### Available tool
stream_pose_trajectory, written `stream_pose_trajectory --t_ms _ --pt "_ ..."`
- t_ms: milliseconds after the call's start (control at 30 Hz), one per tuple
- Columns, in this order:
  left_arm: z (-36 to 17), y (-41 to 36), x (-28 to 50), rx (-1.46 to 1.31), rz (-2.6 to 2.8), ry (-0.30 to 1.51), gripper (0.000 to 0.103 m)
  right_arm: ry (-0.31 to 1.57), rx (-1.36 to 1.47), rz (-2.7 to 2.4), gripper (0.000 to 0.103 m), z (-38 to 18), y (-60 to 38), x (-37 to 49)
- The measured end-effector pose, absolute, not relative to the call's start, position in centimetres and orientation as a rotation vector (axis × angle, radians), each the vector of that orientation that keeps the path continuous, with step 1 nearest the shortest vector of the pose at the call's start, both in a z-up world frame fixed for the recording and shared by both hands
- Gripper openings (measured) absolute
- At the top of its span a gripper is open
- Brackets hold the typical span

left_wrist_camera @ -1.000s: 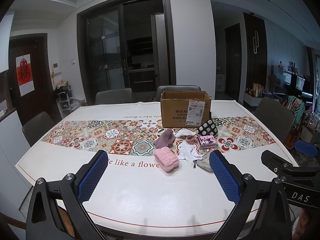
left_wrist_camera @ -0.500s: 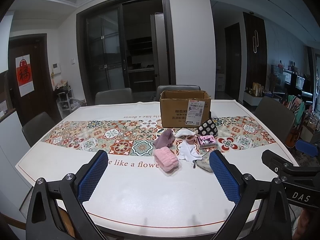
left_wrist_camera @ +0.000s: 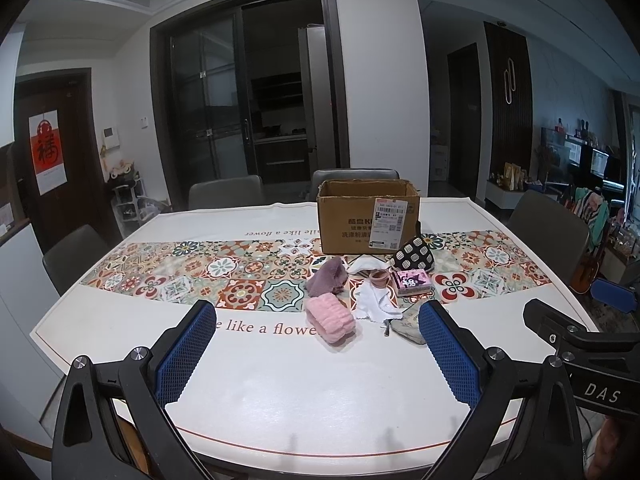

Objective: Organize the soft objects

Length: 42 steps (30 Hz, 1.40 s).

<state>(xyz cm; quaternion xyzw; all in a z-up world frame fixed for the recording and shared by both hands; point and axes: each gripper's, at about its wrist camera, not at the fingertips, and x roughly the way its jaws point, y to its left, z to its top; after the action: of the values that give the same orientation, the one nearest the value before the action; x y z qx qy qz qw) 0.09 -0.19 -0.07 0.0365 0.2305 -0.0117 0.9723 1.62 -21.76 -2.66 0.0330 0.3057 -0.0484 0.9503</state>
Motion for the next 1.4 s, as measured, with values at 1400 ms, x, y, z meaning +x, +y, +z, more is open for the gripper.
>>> stream_pose_trajectory --t_ms 1400 --pt "-6.8 0.3 15.6 0.13 -0.106 0.695 0.103 0.886 0.144 -0.121 0.103 -9.6 -22.2 15.6"
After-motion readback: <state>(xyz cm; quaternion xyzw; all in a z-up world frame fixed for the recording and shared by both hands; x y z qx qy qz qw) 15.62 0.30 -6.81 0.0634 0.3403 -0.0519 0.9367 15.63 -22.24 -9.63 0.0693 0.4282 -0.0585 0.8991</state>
